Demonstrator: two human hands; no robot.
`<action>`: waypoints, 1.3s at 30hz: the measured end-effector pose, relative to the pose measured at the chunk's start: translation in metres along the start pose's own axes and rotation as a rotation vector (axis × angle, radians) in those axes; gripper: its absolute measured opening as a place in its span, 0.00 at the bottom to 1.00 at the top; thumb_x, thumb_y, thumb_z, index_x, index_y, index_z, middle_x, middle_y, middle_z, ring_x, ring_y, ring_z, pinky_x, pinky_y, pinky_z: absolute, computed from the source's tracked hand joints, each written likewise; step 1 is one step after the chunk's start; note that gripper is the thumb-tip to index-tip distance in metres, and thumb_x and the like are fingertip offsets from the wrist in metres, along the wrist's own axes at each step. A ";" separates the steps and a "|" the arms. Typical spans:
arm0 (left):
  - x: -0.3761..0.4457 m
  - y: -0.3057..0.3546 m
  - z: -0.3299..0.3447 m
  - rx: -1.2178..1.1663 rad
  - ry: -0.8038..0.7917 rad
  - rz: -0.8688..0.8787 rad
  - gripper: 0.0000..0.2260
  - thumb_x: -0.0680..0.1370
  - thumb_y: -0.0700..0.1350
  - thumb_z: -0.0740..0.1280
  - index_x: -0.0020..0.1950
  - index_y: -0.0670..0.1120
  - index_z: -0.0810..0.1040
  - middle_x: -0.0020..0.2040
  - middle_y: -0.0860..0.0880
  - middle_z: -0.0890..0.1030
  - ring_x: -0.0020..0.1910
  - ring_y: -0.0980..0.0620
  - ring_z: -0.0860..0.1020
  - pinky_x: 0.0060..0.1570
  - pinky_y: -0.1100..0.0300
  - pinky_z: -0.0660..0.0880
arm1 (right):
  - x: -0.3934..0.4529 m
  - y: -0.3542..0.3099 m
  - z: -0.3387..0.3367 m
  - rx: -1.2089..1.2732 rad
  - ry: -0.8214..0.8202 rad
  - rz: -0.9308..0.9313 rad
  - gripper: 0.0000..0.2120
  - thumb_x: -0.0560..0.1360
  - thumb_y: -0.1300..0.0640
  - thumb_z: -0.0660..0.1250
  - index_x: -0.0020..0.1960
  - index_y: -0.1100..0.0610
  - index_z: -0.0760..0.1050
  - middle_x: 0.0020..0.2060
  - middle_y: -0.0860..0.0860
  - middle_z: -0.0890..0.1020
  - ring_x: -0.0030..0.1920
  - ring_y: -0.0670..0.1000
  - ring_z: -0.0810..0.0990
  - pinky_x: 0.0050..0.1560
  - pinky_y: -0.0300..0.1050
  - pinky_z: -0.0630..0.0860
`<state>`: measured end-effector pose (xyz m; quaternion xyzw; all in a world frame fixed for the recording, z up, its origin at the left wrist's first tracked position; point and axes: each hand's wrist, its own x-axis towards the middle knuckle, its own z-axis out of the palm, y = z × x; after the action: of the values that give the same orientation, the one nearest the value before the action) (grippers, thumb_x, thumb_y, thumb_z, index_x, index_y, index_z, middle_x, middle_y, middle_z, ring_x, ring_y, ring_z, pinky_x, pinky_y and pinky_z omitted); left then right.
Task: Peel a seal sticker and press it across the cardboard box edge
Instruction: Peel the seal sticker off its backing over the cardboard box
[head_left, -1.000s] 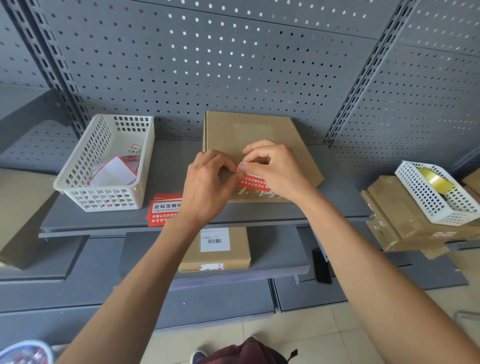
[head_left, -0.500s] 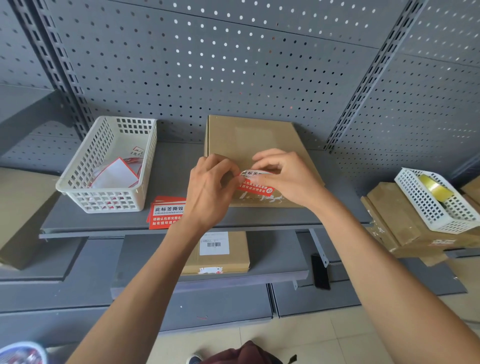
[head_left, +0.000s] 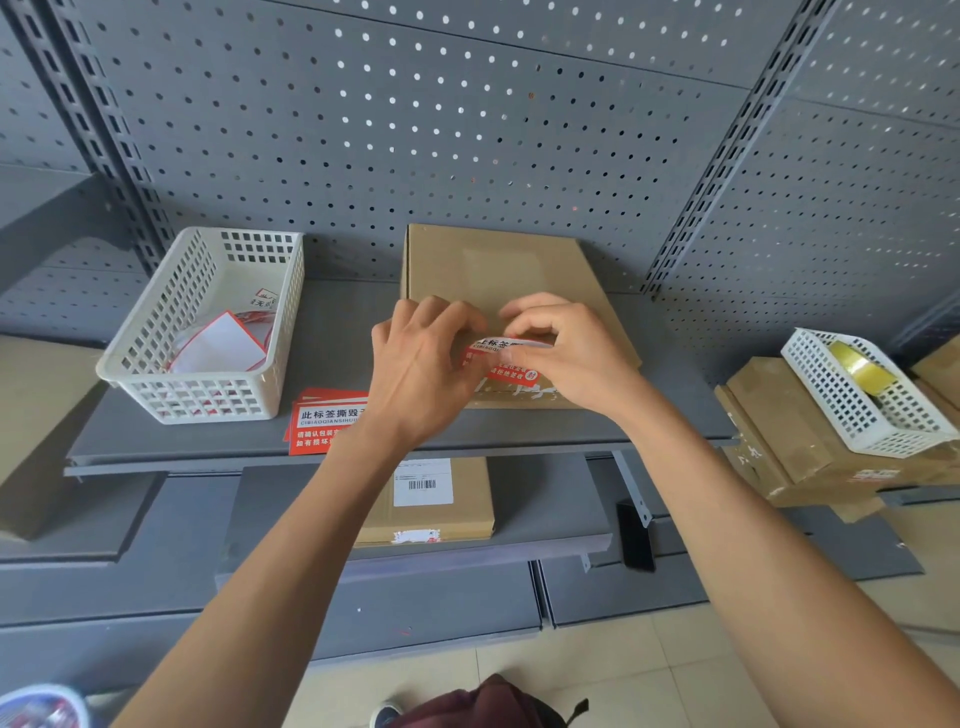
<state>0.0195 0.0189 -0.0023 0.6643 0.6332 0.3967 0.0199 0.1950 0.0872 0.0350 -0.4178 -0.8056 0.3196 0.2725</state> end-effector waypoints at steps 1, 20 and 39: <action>0.000 0.000 0.001 0.020 0.009 0.006 0.10 0.76 0.58 0.69 0.52 0.55 0.79 0.54 0.55 0.78 0.53 0.47 0.70 0.51 0.53 0.61 | 0.000 0.000 0.000 0.001 0.003 -0.005 0.07 0.70 0.63 0.77 0.41 0.51 0.83 0.57 0.47 0.81 0.56 0.49 0.81 0.64 0.49 0.75; -0.009 0.001 0.012 -0.032 0.105 0.001 0.05 0.77 0.52 0.69 0.46 0.52 0.79 0.52 0.54 0.78 0.51 0.49 0.68 0.50 0.55 0.57 | -0.008 0.005 -0.015 0.090 -0.054 0.027 0.09 0.70 0.66 0.76 0.39 0.52 0.83 0.63 0.50 0.81 0.63 0.43 0.80 0.70 0.47 0.73; -0.017 -0.009 0.009 -0.258 0.144 -0.032 0.05 0.75 0.46 0.75 0.44 0.48 0.81 0.51 0.54 0.83 0.53 0.51 0.76 0.56 0.45 0.73 | -0.005 0.010 -0.012 0.080 -0.040 0.044 0.06 0.71 0.64 0.76 0.42 0.54 0.83 0.60 0.45 0.82 0.62 0.43 0.81 0.69 0.50 0.74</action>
<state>0.0192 0.0102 -0.0218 0.6158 0.5872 0.5211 0.0662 0.2112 0.0906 0.0339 -0.4178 -0.7881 0.3657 0.2656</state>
